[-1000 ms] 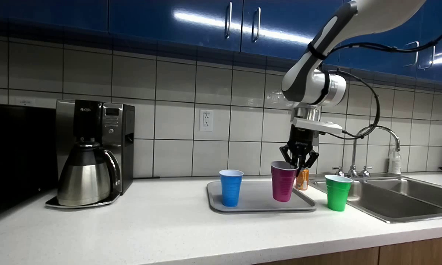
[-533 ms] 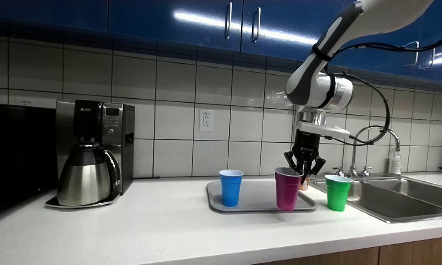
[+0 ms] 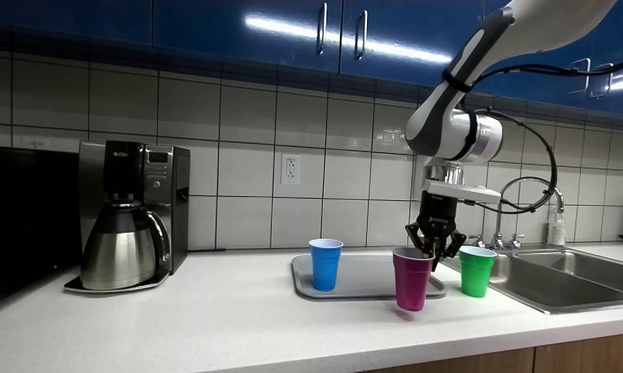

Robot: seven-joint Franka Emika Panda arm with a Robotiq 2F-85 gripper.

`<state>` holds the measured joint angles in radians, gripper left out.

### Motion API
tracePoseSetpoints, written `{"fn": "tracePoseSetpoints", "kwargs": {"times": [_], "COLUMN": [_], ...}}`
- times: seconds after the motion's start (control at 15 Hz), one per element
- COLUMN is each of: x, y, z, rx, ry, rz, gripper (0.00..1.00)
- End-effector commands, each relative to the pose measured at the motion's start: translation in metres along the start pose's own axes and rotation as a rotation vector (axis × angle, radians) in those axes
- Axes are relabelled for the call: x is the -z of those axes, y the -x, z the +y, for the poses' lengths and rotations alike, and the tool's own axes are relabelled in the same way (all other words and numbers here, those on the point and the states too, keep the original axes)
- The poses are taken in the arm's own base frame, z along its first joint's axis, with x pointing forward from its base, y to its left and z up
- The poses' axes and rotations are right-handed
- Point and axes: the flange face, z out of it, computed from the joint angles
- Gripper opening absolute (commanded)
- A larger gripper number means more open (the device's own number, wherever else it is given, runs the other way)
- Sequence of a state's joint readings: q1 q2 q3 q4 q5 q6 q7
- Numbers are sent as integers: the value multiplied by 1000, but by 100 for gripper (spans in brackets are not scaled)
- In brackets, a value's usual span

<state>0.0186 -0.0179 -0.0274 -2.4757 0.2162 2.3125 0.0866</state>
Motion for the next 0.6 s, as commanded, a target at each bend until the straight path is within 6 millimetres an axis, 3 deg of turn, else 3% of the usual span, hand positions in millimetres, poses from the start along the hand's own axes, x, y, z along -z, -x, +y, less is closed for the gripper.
{"fn": "tracePoseSetpoints", "kwargs": {"times": [0.0,0.53], "x": [2,-7], "y": [7,11], "z": [7,9], "rx": [6,1], "ry": [-12,-10], "rz": [-11,-33], "gripper": [2,2]}}
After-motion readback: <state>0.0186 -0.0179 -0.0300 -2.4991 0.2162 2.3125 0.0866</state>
